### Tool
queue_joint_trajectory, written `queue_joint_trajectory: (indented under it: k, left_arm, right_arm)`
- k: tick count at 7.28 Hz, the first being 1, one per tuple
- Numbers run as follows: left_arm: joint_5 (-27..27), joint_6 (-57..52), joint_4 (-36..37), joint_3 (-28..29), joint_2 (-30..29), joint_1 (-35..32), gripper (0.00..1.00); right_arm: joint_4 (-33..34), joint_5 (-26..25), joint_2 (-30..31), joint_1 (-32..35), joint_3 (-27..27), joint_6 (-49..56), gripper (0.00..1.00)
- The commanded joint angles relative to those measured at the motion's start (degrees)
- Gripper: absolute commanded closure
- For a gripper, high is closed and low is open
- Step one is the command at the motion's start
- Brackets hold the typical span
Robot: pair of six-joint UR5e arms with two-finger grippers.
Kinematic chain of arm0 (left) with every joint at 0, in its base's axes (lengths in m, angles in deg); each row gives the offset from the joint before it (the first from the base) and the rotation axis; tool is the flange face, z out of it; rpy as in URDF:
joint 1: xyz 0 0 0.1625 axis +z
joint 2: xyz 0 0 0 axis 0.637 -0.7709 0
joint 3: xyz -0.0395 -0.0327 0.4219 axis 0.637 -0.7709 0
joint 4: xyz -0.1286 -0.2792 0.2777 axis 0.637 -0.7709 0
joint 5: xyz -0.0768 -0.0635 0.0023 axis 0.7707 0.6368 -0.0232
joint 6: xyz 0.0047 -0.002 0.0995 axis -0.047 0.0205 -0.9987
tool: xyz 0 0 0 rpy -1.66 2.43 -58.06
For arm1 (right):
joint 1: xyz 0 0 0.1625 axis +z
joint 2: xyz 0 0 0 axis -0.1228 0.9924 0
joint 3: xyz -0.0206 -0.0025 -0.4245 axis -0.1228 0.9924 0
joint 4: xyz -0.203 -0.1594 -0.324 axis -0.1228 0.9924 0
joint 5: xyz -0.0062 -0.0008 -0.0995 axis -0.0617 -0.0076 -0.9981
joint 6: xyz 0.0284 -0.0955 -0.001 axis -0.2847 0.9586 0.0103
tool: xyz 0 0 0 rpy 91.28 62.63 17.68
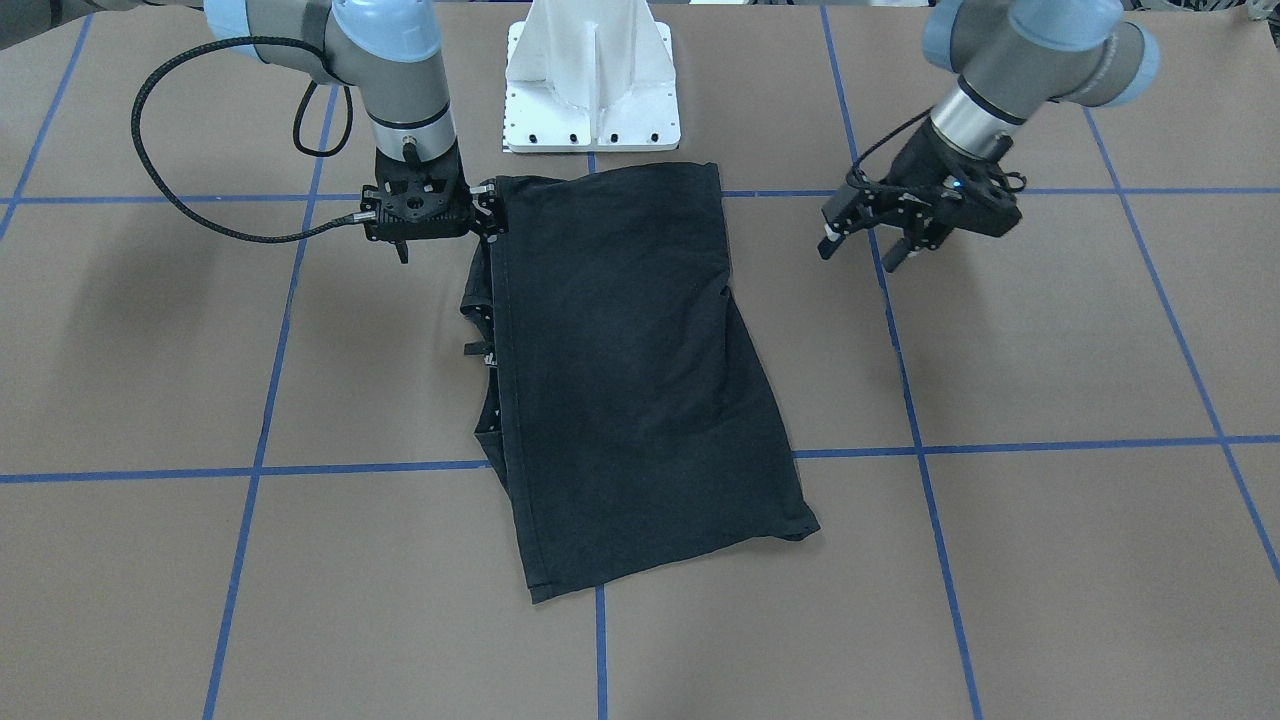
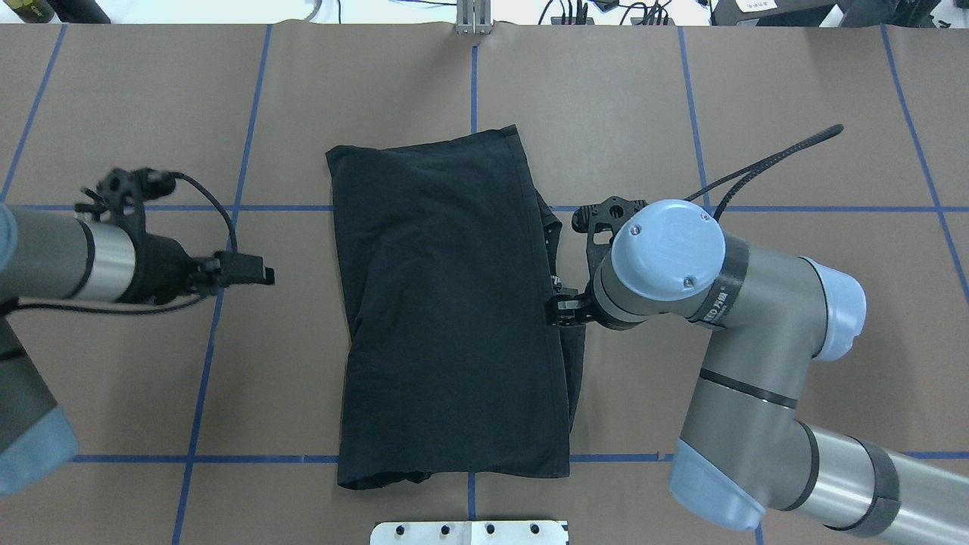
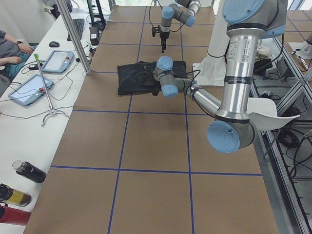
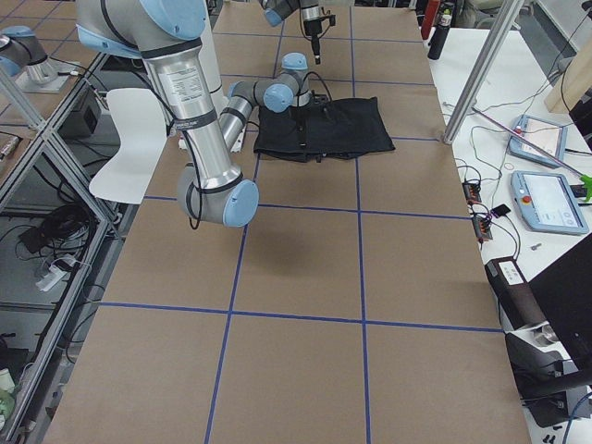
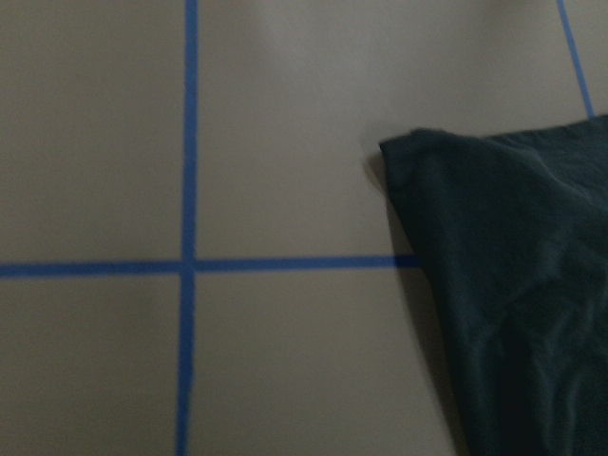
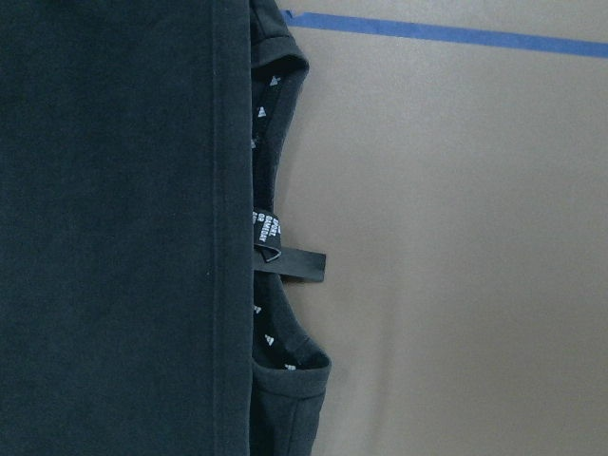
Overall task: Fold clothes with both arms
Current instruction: 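Move the right gripper to the shirt's side edge while the left gripper lowers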
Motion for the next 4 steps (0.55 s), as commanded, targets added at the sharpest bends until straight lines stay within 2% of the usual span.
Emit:
queue_joint_trajectory:
  k: [1, 2, 4]
  left_arm:
    - [-9.5, 14.7, 0.0, -3.6, 0.5, 13.7, 0.0]
    - [-13.6, 19.9, -0.1, -3.4, 0.5, 18.9, 0.0]
    - [-16.2, 28.0, -2.2, -2.1, 0.4, 22.5, 0.0]
  right_arm:
    - [-2.7, -0.2, 2.0, -0.8, -1.3, -2.4, 0.0]
    - [-2.7, -0.2, 2.0, -0.8, -1.4, -2.5, 0.0]
    - [-2.7, -0.1, 1.9, -0.8, -1.5, -2.5, 0.0]
